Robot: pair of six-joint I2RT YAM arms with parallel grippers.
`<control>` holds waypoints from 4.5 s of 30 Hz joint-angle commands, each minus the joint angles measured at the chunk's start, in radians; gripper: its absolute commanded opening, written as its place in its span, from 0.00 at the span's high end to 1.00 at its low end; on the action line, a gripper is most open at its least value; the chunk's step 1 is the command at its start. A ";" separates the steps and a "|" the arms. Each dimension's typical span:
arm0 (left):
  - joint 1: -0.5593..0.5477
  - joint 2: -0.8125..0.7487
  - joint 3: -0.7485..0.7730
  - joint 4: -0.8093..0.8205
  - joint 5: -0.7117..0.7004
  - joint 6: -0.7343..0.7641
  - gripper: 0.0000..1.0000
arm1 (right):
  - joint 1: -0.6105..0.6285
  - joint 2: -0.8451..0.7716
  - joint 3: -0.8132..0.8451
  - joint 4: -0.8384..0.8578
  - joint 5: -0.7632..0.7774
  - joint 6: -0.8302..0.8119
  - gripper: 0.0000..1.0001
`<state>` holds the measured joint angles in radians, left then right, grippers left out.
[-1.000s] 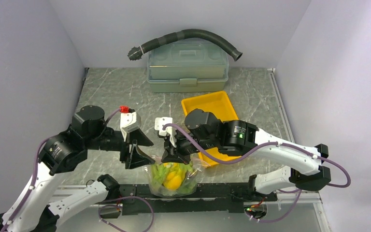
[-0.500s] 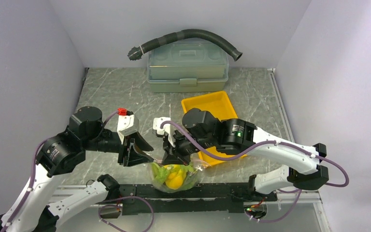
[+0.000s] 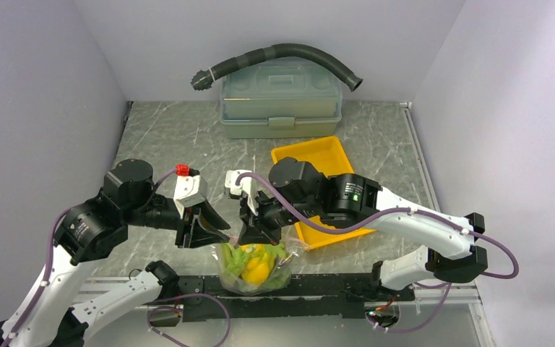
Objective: Place the food in the zip-top bag and seal the zipper
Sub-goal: Zip the zipper food storage bag at the center of the board, then place the zipper food storage bag at the center of the board.
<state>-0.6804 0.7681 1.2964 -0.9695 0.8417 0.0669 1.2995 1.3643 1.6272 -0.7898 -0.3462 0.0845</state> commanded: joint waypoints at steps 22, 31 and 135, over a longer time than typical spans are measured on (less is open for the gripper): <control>-0.002 -0.020 -0.030 0.002 0.024 0.071 0.76 | -0.031 -0.004 0.081 0.091 -0.021 0.054 1.00; -0.003 -0.035 -0.048 0.032 0.045 0.061 1.00 | -0.033 -0.003 0.075 0.100 -0.017 0.058 1.00; -0.003 0.056 0.023 -0.076 0.025 0.058 0.00 | -0.026 0.013 0.160 0.041 -0.050 -0.066 1.00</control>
<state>-0.6842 0.8295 1.3396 -1.0599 0.8417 0.0937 1.2705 1.3888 1.7016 -0.8249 -0.4129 0.0292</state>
